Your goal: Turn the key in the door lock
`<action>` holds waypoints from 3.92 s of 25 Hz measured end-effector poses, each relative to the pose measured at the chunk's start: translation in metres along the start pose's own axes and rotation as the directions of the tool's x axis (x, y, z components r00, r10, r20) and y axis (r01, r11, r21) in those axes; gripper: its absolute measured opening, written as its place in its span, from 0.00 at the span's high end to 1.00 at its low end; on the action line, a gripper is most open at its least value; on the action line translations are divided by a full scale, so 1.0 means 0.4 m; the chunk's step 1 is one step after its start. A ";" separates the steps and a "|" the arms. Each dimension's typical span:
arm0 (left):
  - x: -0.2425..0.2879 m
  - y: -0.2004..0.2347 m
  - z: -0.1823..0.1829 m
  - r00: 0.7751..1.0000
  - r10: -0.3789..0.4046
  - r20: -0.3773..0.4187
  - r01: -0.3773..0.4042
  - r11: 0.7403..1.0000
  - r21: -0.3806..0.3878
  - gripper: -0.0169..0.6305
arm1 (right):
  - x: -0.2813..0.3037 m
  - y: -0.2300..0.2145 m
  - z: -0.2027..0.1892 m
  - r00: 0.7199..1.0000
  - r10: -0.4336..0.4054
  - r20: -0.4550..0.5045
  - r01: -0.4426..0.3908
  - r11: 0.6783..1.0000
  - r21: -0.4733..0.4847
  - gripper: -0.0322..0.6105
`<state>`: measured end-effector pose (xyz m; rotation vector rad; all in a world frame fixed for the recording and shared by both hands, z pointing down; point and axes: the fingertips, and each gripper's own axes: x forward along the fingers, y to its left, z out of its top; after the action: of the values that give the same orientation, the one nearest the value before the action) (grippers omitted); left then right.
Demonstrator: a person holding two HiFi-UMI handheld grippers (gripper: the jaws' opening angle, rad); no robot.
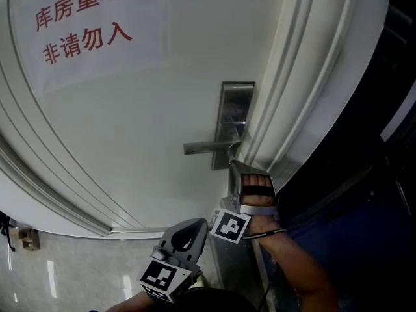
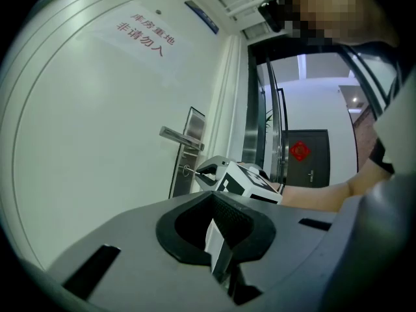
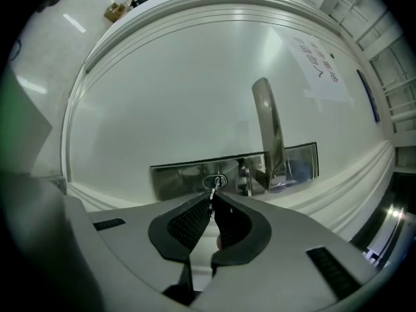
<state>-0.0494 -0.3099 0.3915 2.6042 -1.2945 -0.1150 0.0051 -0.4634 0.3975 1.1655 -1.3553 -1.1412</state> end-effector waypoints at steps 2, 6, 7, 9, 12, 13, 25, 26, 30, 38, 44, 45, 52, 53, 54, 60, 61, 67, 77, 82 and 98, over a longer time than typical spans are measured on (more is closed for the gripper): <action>-0.005 0.007 0.008 1.000 0.012 0.011 -0.012 1.000 0.001 0.97 | -0.001 0.000 -0.001 1.000 -0.018 0.005 0.018 1.000 -0.008 0.92; -0.021 0.028 0.015 0.999 0.046 0.020 -0.046 0.999 0.002 0.97 | 0.005 -0.014 -0.030 0.999 -0.031 -0.027 0.031 1.000 -0.006 0.92; -0.024 0.033 0.016 0.998 0.052 0.021 -0.052 0.999 0.001 0.97 | 0.006 -0.016 -0.032 0.999 -0.029 -0.035 0.029 1.000 -0.008 0.92; -0.028 0.037 0.016 0.998 0.060 0.024 -0.060 0.998 -0.001 0.97 | 0.007 -0.017 -0.029 0.998 -0.030 -0.047 0.029 0.999 -0.014 0.92; -0.036 0.039 0.020 0.997 0.067 0.032 -0.067 0.998 -0.002 0.97 | 0.007 -0.015 -0.022 0.997 -0.044 -0.058 0.043 0.999 -0.009 0.92; -0.039 0.042 0.022 0.997 0.072 0.035 -0.072 0.997 -0.003 0.97 | 0.008 -0.016 -0.020 0.997 -0.049 -0.061 0.048 0.999 -0.014 0.92; -0.054 0.033 0.020 0.995 0.083 0.046 -0.083 0.997 -0.008 0.97 | 0.020 -0.018 -0.002 0.994 -0.092 -0.053 0.086 0.991 -0.106 0.92; -0.054 0.030 0.020 0.996 0.081 0.047 -0.081 0.997 -0.008 0.97 | 0.021 -0.020 0.002 0.995 -0.078 -0.055 0.075 0.996 -0.051 0.92; -0.058 0.023 0.023 0.995 0.083 0.052 -0.083 0.997 -0.006 0.97 | 0.032 -0.025 0.015 0.997 -0.072 -0.042 0.073 0.997 0.021 0.92; -0.077 0.053 0.021 0.992 0.115 0.054 -0.115 0.993 -0.011 0.97 | 0.080 -0.020 0.026 0.998 -0.066 -0.013 0.065 0.996 -0.060 0.92; -0.074 0.072 0.019 0.991 0.125 0.050 -0.124 0.992 -0.024 0.97 | 0.084 -0.021 0.032 0.996 -0.084 0.021 0.085 0.994 -0.068 0.92; -0.071 0.070 0.019 0.991 0.122 0.050 -0.121 0.992 -0.024 0.97 | 0.084 -0.021 0.032 0.996 -0.087 0.023 0.088 0.994 -0.064 0.92; -0.058 0.053 0.020 0.993 0.107 0.050 -0.106 0.994 -0.026 0.97 | 0.080 -0.013 0.033 0.993 -0.098 0.064 0.101 0.994 -0.047 0.92; -0.057 0.051 0.020 0.993 0.106 0.050 -0.105 0.994 -0.026 0.97 | 0.078 -0.013 0.034 0.993 -0.100 0.069 0.104 0.993 -0.052 0.92; -0.056 0.049 0.020 0.993 0.105 0.050 -0.104 0.994 -0.026 0.97 | 0.075 -0.014 0.034 0.992 -0.103 0.074 0.107 0.993 -0.054 0.92; -0.048 0.035 0.015 0.994 0.095 0.047 -0.094 0.995 -0.021 0.97 | 0.050 -0.015 0.024 0.990 -0.114 0.085 0.119 0.991 -0.055 0.92; -0.047 0.033 0.014 0.995 0.093 0.045 -0.092 0.996 -0.022 0.97 | 0.048 -0.015 0.018 0.990 -0.118 0.080 0.122 0.991 -0.056 0.92; -0.040 0.026 0.016 0.995 0.087 0.046 -0.086 0.996 -0.025 0.97 | 0.054 -0.015 0.005 0.990 -0.116 0.074 0.122 0.989 -0.081 0.92; -0.033 0.021 0.018 0.996 0.081 0.047 -0.080 0.997 -0.021 0.97 | 0.058 -0.014 0.005 0.990 -0.114 0.083 0.121 0.989 -0.083 0.92; -0.031 0.010 0.016 0.996 0.071 0.046 -0.070 0.997 -0.020 0.97 | 0.016 -0.014 0.000 0.989 -0.112 0.099 0.118 0.992 -0.052 0.92; -0.033 -0.101 0.027 0.996 0.062 0.072 -0.063 0.998 0.023 0.97 | -0.282 -0.060 -0.008 0.948 0.057 0.314 -0.227 0.811 0.539 0.93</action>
<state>-0.0279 -0.2776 0.3709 2.5996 -1.4088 -0.1833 0.0170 -0.3540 0.3632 1.3119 -2.0737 -0.8279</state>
